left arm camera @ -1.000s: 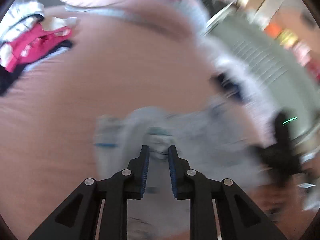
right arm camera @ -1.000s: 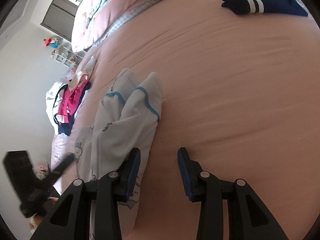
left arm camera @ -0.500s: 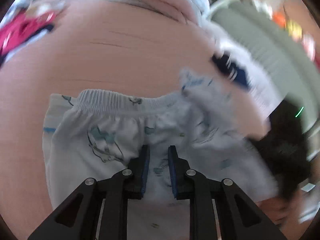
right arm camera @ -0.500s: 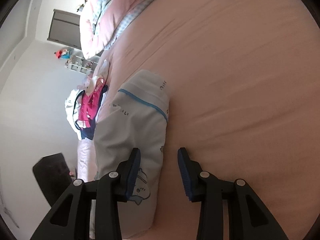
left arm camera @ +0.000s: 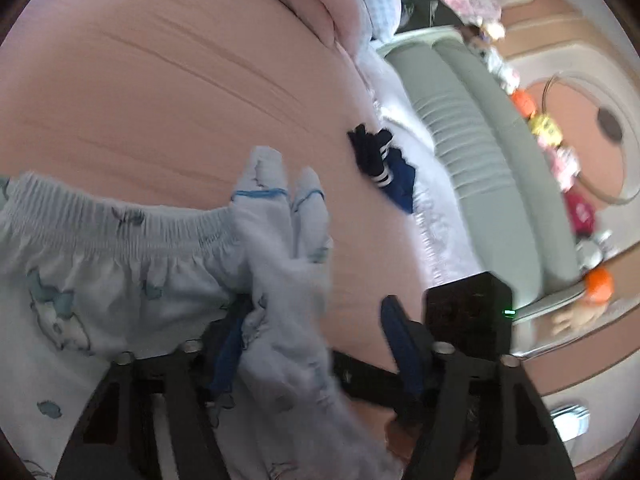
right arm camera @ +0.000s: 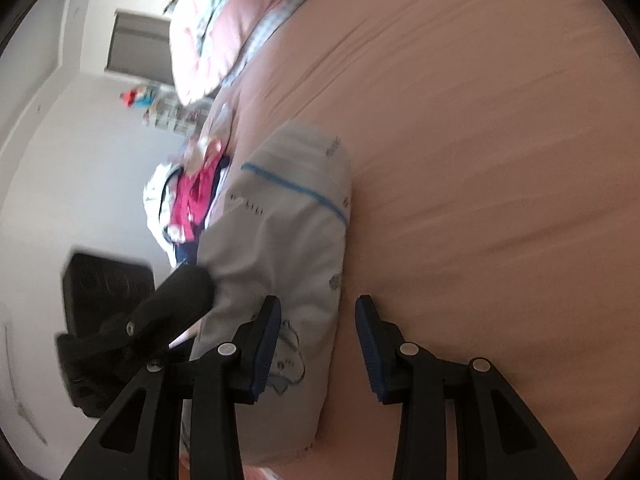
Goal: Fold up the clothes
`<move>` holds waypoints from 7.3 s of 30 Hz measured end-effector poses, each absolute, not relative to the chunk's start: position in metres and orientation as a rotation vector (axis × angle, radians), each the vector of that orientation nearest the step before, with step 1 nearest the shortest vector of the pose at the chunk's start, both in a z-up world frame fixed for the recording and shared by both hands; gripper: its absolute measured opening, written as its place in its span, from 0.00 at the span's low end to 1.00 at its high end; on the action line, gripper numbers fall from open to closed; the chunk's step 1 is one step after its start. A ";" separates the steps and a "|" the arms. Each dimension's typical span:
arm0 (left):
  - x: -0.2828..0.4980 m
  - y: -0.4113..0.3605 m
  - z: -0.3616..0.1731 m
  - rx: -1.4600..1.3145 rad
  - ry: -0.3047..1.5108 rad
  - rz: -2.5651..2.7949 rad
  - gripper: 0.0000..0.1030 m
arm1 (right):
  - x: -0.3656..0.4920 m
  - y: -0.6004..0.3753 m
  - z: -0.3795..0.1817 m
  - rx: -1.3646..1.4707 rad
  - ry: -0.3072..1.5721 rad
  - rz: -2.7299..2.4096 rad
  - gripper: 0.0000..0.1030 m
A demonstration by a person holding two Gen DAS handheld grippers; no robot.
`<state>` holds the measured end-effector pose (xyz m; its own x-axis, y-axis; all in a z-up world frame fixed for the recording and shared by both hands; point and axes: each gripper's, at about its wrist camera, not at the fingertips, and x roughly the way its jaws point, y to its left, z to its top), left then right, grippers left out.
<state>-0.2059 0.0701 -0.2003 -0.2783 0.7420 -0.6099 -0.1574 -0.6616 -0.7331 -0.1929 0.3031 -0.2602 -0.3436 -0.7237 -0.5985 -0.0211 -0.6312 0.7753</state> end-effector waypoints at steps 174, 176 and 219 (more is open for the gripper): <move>-0.116 0.011 -0.199 -1.355 0.028 2.305 0.30 | -0.098 0.199 -0.211 1.443 -0.185 -2.323 0.34; -0.119 0.010 -0.202 -1.367 -0.008 2.300 0.30 | -0.101 0.200 -0.216 1.458 -0.180 -2.298 0.34; -0.154 -0.028 -0.213 -1.355 -0.307 2.252 0.30 | -0.069 0.156 -0.224 1.282 0.026 -2.184 0.11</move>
